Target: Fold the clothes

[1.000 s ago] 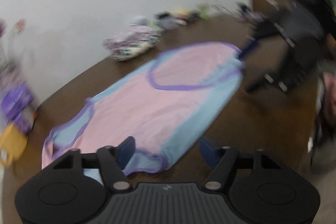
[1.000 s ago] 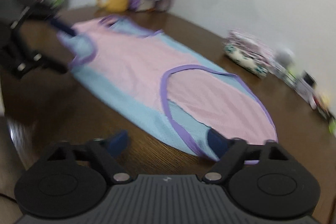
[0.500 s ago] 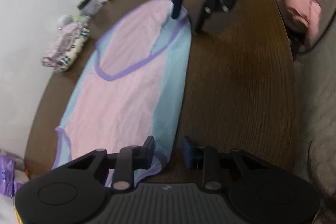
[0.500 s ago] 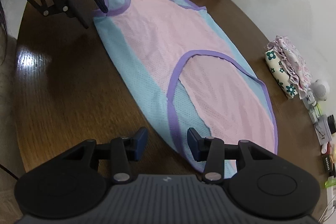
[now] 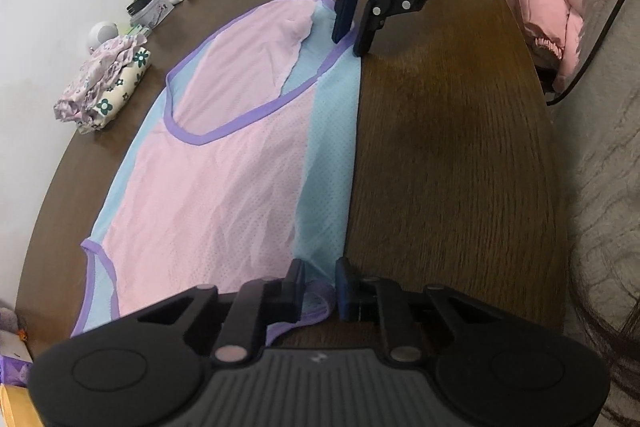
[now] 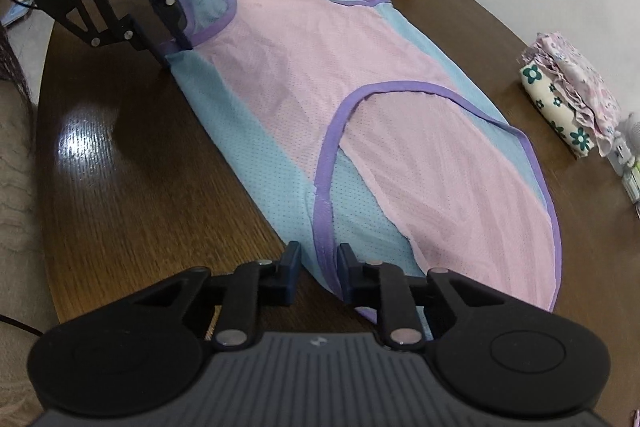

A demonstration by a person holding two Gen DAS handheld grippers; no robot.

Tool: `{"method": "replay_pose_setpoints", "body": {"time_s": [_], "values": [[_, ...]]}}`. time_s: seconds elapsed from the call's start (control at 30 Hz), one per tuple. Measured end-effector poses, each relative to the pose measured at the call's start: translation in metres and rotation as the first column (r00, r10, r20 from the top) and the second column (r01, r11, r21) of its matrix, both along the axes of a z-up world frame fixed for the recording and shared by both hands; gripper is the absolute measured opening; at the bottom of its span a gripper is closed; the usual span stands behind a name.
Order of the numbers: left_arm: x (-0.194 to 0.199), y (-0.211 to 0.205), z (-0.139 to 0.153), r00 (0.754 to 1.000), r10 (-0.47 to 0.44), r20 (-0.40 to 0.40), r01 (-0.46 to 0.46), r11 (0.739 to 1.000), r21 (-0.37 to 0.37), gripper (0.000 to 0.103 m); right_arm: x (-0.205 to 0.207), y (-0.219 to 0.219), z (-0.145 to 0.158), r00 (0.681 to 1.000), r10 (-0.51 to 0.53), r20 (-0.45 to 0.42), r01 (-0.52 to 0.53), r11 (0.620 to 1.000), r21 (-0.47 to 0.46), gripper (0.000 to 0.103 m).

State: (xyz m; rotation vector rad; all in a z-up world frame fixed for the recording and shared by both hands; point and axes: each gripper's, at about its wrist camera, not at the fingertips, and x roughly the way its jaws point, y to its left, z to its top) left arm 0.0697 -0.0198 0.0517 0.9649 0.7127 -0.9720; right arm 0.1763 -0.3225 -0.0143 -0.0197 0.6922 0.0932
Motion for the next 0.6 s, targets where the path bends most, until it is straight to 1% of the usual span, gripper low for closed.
{"method": "replay_pose_setpoints", "body": {"time_s": [0.23,0.43,0.47,0.53,0.6], "values": [[-0.002,0.009,0.005,0.999,-0.036,0.006,0.036,0.999,-0.041,0.018,0.0,0.001,0.0,1.0,0.001,0.0,-0.001,1.0,0.0,0.021],[0.002,0.011,0.004,0.998,-0.048,-0.04,0.047,0.998,-0.034,0.018,0.0,0.001,0.0,1.0,0.001,0.0,-0.001,1.0,0.0,0.021],[0.003,0.011,0.003,0.998,-0.049,-0.05,0.048,0.998,-0.032,0.018,0.0,0.001,0.0,1.0,0.001,0.0,-0.001,1.0,0.001,0.022],[0.004,0.012,0.002,0.997,-0.047,-0.061,0.044,0.998,-0.041,0.018,0.0,0.001,0.0,1.0,0.001,0.0,-0.001,1.0,0.001,0.028],[0.007,0.014,0.003,0.996,-0.039,-0.077,0.035,0.998,-0.049,0.018,0.0,0.002,0.0,1.0,0.002,0.0,-0.002,1.0,0.001,0.031]]}}
